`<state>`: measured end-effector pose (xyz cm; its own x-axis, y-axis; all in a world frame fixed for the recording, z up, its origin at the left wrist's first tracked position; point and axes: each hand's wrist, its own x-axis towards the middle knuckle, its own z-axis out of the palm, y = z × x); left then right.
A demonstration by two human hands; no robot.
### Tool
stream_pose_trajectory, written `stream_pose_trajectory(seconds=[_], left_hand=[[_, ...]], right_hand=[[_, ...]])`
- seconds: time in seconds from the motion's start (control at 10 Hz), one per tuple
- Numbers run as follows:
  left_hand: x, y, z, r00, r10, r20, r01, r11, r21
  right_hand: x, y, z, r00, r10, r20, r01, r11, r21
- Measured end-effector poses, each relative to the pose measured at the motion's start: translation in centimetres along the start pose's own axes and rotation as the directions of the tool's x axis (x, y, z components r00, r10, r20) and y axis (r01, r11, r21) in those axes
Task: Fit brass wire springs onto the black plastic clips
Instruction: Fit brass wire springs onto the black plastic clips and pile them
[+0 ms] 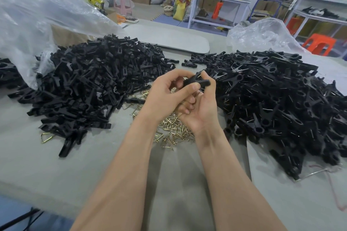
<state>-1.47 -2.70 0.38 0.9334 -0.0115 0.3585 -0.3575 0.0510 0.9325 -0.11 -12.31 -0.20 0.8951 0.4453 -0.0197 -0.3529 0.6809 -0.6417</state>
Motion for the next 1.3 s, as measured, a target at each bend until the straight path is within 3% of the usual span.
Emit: stream_pose_trajectory(seconds=[0.6,1.0,1.3], left_hand=[[-0.04,-0.03,0.55,1.0,-0.001,0.006,0.001,1.0,-0.026],[-0.25,0.23,0.21,0.999,-0.054,-0.004,0.054,0.996,0.064],[-0.17,0.2,0.44,0.999,-0.045,0.005,0.045,0.999,0.005]], right_hand=[[0.16,0.61,-0.08,0.997,-0.079,-0.004,0.079,0.995,0.053],[-0.12,0.15,-0.39,0.999,0.005,0.038,-0.002,0.998,-0.058],[0.06,0.0,-0.49,0.999,-0.021,0.049,0.022,1.0,-0.021]])
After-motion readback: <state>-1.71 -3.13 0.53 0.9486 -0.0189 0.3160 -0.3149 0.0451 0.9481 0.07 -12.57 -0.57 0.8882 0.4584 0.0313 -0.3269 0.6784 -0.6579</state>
